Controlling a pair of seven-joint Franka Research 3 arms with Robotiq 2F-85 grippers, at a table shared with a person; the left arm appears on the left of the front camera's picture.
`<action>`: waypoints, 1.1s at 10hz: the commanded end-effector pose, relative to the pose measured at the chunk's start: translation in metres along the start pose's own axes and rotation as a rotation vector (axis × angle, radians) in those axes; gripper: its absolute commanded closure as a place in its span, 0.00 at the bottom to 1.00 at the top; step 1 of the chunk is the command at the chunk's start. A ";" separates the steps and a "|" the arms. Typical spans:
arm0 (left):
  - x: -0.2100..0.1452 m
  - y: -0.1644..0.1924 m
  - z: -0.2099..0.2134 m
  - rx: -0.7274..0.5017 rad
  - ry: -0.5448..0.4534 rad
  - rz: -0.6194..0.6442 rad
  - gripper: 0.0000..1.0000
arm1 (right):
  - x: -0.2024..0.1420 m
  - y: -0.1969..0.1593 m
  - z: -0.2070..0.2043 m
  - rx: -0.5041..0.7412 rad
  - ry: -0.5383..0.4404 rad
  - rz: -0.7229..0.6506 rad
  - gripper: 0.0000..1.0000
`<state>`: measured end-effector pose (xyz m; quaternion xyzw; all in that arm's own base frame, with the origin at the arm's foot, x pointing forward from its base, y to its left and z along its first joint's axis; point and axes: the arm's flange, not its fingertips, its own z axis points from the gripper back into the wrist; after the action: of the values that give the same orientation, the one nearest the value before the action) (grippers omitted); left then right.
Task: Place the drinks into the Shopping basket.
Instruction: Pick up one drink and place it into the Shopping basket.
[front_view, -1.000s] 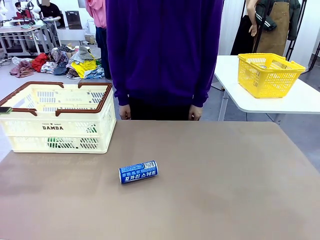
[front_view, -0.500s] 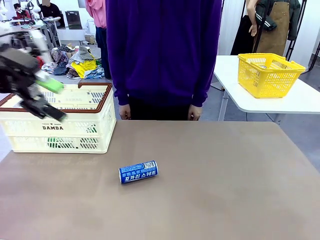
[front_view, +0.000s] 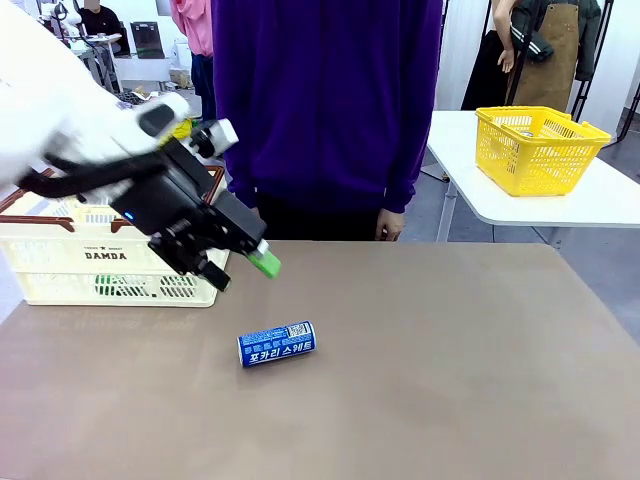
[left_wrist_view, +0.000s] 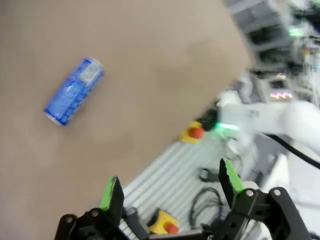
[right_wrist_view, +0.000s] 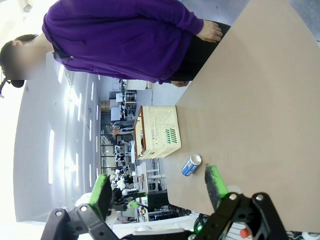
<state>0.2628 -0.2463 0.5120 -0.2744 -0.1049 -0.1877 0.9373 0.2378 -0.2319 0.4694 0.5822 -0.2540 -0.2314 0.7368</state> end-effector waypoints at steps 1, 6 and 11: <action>0.009 -0.009 -0.046 0.240 0.017 0.113 0.00 | 0.002 0.002 0.000 0.024 -0.009 0.012 0.00; 0.071 0.015 -0.127 0.521 -0.081 0.183 0.00 | 0.002 0.002 0.000 0.024 -0.009 0.012 0.00; 0.052 0.025 -0.121 0.483 -0.051 0.125 0.00 | 0.002 0.002 0.000 0.024 -0.009 0.012 0.00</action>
<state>0.3330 -0.3167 0.4160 -0.0618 -0.1442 -0.0953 0.9830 0.2377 -0.2319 0.4695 0.5823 -0.2541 -0.2314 0.7368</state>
